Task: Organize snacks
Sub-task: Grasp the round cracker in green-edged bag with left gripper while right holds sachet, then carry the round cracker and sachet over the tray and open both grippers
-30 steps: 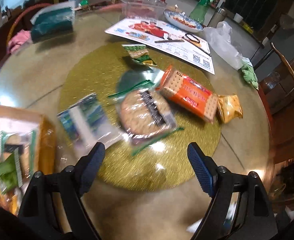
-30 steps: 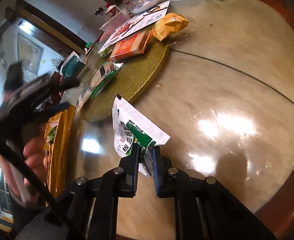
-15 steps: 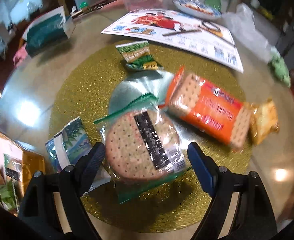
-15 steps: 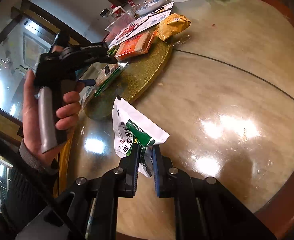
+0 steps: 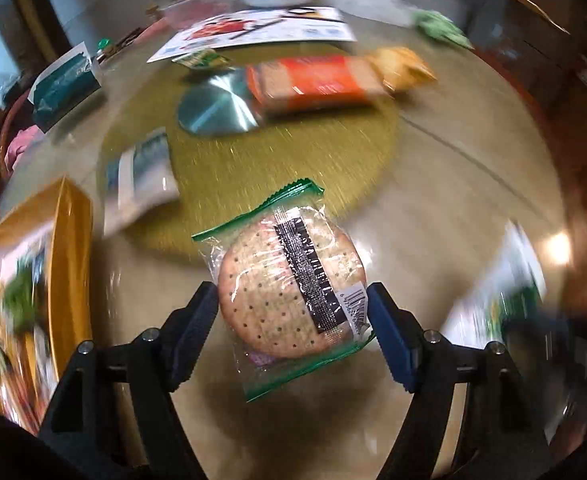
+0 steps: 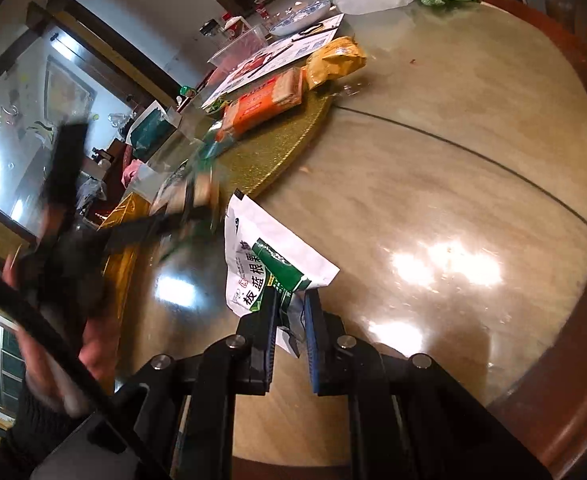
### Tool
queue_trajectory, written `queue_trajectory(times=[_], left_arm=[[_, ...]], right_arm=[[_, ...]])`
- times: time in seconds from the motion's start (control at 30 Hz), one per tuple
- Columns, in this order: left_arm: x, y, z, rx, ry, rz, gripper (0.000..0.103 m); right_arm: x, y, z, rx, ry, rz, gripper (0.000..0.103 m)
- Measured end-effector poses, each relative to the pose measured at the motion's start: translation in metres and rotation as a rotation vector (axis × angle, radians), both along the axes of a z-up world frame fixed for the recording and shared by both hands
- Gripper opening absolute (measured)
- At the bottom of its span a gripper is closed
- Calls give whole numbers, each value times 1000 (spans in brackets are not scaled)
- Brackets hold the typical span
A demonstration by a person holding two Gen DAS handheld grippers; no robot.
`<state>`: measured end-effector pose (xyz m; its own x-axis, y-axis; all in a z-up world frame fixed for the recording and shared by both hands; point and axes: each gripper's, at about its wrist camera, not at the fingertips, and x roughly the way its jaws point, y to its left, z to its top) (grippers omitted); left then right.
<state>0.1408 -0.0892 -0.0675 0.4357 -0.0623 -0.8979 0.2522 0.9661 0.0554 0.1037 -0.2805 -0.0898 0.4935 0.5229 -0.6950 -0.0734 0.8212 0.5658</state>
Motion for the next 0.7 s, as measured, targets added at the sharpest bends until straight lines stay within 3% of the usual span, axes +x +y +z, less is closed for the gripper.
queue_trajectory(times=[0.13,0.3,0.43,0.7], left_arm=[[-49,12,1,-69,20,8,77],[-81,16,1,-73,-1,43,78],[-82,14,-1,-56,-11,47,79],[-70,24,-8,-111,13,65,84]], right_arm=[[-5,-1,0,-2,-1,-8,11],[-10,10,3,-45,4,19,12],[-13,16,8,-90,-5,38,11],[-18,17,13,-100,-19,16,14]])
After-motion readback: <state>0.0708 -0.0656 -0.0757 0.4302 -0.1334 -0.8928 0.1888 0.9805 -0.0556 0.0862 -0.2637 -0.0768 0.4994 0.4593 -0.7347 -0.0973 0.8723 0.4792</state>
